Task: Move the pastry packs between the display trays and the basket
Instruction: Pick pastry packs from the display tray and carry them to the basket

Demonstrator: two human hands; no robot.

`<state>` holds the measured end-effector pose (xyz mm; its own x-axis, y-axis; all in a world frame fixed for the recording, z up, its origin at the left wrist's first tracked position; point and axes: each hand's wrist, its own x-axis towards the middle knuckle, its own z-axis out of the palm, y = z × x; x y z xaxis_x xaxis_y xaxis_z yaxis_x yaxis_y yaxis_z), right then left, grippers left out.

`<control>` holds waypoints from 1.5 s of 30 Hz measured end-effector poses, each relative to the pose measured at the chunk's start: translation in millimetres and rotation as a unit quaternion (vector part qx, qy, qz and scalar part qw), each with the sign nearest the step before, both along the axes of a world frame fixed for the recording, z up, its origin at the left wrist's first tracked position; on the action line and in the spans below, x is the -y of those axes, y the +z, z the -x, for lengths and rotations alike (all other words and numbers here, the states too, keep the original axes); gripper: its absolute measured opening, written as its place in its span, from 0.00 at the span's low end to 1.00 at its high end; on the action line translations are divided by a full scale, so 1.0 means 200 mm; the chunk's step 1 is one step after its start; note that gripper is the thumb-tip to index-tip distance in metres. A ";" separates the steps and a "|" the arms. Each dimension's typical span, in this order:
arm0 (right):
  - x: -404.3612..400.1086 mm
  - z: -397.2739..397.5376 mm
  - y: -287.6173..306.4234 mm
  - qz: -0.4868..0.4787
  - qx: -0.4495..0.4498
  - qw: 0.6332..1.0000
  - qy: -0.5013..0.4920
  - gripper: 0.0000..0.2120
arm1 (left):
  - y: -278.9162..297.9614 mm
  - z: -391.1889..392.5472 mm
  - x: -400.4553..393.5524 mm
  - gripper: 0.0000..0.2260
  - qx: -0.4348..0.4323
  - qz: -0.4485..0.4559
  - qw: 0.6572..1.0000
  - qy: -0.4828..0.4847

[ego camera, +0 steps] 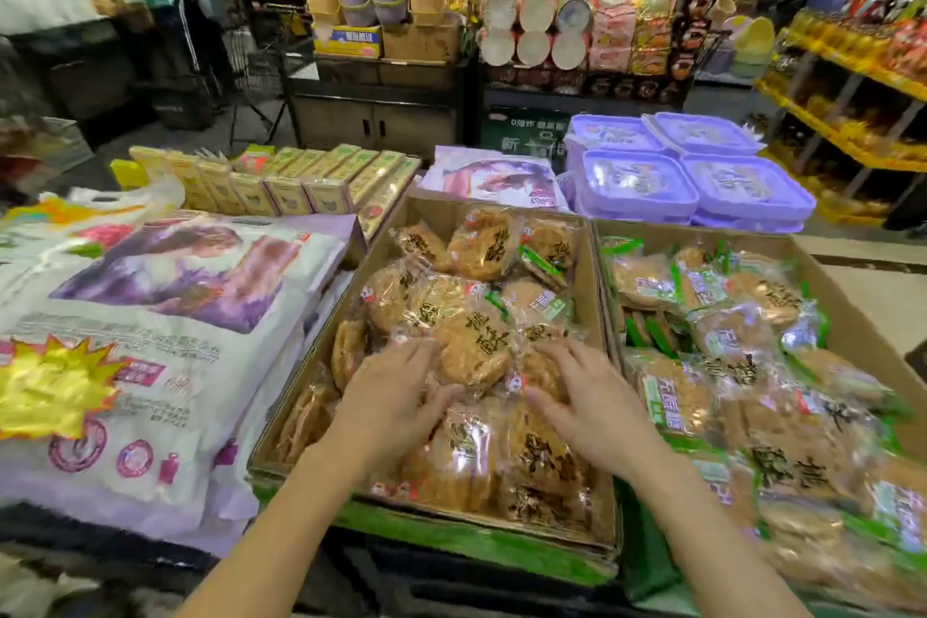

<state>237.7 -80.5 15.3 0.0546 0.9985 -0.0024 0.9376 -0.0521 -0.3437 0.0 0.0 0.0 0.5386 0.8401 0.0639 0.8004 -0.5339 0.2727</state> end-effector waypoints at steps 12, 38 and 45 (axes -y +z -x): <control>-0.33 -0.13 -0.12 0.032 0.012 0.998 -0.043 0.34 | -0.12 -0.23 -0.44 0.33 0.086 0.147 0.985 0.037; -0.49 -0.13 0.15 -0.064 -0.221 0.972 -0.038 0.22 | 0.05 0.07 -0.20 0.20 0.538 0.173 0.784 0.259; -0.47 0.28 0.24 0.024 -0.485 0.867 0.113 0.18 | 0.14 0.40 0.34 0.30 0.572 0.056 0.696 0.430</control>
